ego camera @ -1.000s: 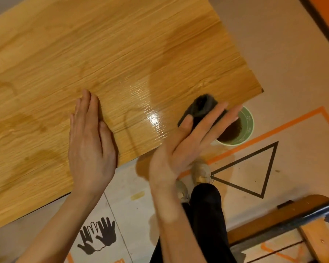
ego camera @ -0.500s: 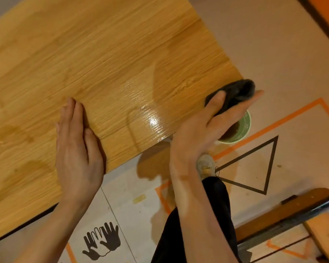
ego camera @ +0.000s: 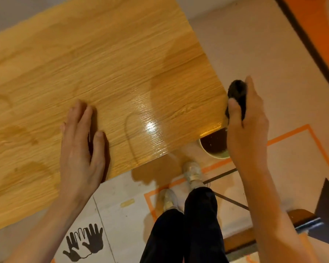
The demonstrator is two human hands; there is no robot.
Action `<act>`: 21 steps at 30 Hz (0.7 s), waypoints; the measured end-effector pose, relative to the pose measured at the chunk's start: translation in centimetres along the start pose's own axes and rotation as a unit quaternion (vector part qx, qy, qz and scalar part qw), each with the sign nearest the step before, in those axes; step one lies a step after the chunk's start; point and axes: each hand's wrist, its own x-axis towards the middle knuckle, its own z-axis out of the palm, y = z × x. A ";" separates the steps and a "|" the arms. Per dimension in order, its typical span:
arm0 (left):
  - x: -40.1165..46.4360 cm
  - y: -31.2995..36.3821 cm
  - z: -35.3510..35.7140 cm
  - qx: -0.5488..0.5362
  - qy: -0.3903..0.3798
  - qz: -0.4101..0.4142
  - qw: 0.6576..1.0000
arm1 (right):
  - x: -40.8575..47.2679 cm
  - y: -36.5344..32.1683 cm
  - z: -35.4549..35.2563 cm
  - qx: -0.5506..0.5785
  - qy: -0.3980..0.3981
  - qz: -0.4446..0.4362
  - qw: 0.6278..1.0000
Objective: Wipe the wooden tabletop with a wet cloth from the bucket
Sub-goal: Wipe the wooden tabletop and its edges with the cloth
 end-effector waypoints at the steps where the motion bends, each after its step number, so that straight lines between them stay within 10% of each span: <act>1: 0.8 0.5 0.4 0.007 -0.006 0.008 1.000 | 0.1 0.6 -0.6 -0.026 -0.040 0.010 0.999; 21: 9.6 3.0 2.6 0.060 -0.045 0.033 0.997 | 10.0 -3.9 2.8 -0.034 -0.222 0.001 0.974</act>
